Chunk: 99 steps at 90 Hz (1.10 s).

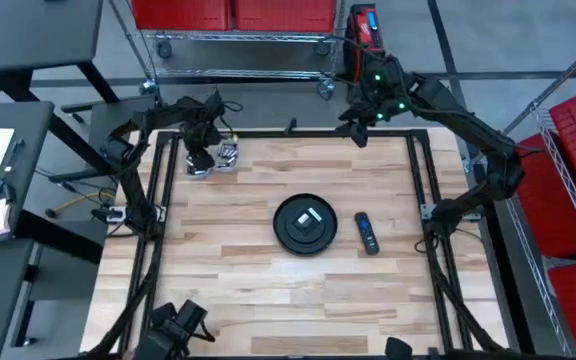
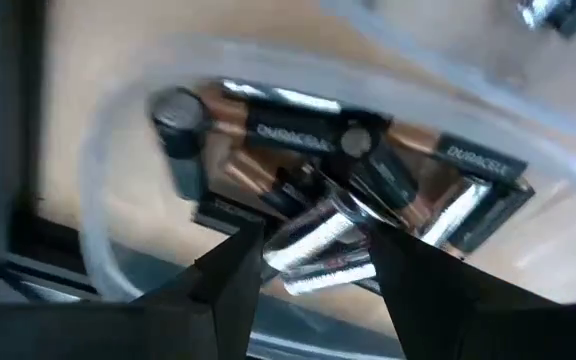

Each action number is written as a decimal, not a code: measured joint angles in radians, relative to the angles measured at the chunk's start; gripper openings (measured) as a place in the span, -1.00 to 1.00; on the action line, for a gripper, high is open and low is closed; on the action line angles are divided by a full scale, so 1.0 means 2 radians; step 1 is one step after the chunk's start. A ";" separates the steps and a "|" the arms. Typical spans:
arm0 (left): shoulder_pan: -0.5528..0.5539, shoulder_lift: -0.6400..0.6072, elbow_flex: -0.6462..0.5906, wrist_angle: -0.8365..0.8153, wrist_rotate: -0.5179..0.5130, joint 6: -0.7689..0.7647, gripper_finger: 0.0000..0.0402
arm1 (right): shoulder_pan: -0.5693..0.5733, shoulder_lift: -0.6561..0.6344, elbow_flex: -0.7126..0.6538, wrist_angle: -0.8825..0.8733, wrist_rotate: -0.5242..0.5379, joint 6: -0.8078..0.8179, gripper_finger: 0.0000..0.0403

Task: Insert battery
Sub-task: Insert the silver battery into the wall clock battery compartment

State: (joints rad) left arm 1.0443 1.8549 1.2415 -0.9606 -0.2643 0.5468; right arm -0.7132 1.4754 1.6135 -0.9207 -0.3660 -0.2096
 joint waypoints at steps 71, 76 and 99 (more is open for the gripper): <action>-0.002 0.000 0.009 -0.009 -0.022 -0.049 -0.90 | 0.000 0.000 0.000 0.000 0.000 0.001 0.02; -0.002 0.000 0.022 -0.015 -0.015 -0.055 -0.90 | 0.000 0.000 0.000 0.000 0.000 0.001 0.02; -0.016 -0.011 0.093 -0.078 0.000 -0.101 -0.90 | -0.001 -0.002 0.000 -0.022 0.000 -0.013 0.02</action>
State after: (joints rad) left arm 1.0127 1.8324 1.4281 -1.1172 -0.2647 0.3454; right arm -0.7158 1.4723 1.6138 -0.9656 -0.3660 -0.2356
